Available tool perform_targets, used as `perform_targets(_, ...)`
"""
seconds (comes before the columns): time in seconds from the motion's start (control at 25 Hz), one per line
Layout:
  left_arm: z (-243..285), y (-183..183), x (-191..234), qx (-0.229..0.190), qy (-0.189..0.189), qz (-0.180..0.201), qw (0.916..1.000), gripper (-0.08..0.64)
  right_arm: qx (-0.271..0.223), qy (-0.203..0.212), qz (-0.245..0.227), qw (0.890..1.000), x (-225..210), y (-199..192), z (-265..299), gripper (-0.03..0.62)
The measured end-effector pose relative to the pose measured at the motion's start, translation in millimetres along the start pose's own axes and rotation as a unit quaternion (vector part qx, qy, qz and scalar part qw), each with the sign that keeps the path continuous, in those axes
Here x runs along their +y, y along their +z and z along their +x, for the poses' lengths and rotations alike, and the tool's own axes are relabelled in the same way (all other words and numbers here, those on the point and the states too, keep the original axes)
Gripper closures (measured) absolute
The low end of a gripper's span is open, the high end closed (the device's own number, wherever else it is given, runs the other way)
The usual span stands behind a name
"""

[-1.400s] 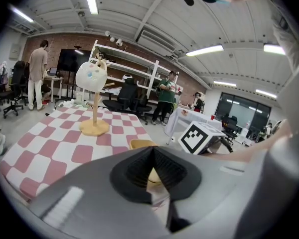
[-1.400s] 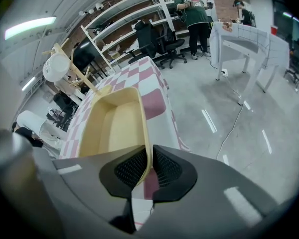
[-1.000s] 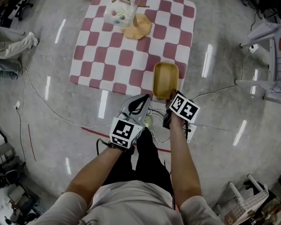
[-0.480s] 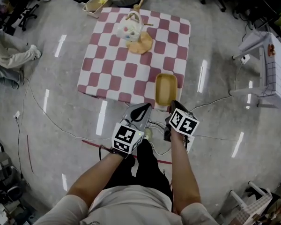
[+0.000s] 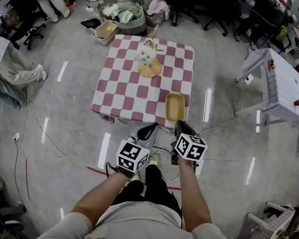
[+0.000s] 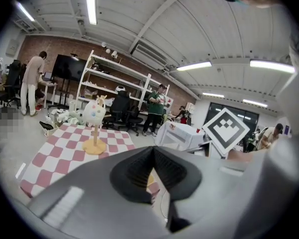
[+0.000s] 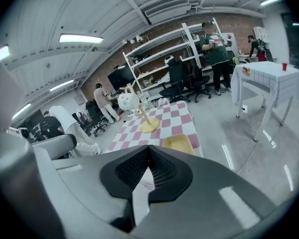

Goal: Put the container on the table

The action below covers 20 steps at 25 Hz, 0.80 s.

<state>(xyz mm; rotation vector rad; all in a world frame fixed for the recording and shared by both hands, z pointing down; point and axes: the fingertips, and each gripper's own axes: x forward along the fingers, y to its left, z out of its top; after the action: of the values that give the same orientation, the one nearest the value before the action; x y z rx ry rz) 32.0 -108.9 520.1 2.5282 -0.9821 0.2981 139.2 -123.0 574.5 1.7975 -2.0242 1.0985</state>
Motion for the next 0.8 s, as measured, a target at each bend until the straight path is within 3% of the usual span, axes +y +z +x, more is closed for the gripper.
perform_targets(0.32, -55, 38, -25, -0.023, -0.023, 0.006, 0.9994, 0.554, -0.054, 0.036, -0.035, 0.997, 61, 22, -61, 0.581)
perform_targets(0.8, -119, 96, -51, -0.063, -0.046, 0.031, 0.9965, 0.554, -0.14, 0.071, -0.085, 0.984, 138, 60, -141, 0.581)
